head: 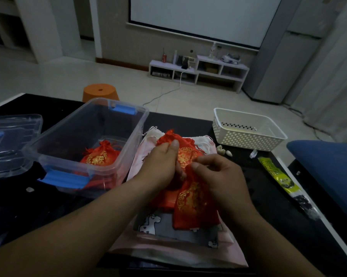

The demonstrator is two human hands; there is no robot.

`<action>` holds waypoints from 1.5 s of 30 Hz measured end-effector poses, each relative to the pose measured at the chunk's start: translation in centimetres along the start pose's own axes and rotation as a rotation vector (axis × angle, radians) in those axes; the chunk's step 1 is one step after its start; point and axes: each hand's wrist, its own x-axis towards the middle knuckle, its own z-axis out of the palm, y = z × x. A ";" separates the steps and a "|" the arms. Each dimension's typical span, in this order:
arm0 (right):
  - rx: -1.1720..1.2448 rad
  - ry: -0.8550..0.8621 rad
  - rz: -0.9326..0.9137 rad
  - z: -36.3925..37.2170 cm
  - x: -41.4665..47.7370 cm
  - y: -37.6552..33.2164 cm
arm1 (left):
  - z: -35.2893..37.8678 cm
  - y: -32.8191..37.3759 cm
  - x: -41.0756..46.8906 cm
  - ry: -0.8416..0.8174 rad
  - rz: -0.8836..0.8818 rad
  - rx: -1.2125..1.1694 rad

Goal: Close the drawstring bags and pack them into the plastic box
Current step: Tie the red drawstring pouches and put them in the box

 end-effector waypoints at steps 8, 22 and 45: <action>-0.132 -0.077 -0.107 0.0 0.6 -0.1 | -0.2 0.8 -0.9 -0.029 0.021 0.050; -0.167 -0.424 0.038 -0.9 0.8 -1.7 | -1.8 3.0 1.2 -0.248 0.501 0.673; -0.071 -0.266 0.042 -1.0 2.2 -1.0 | -2.9 1.5 0.3 -0.260 0.465 0.764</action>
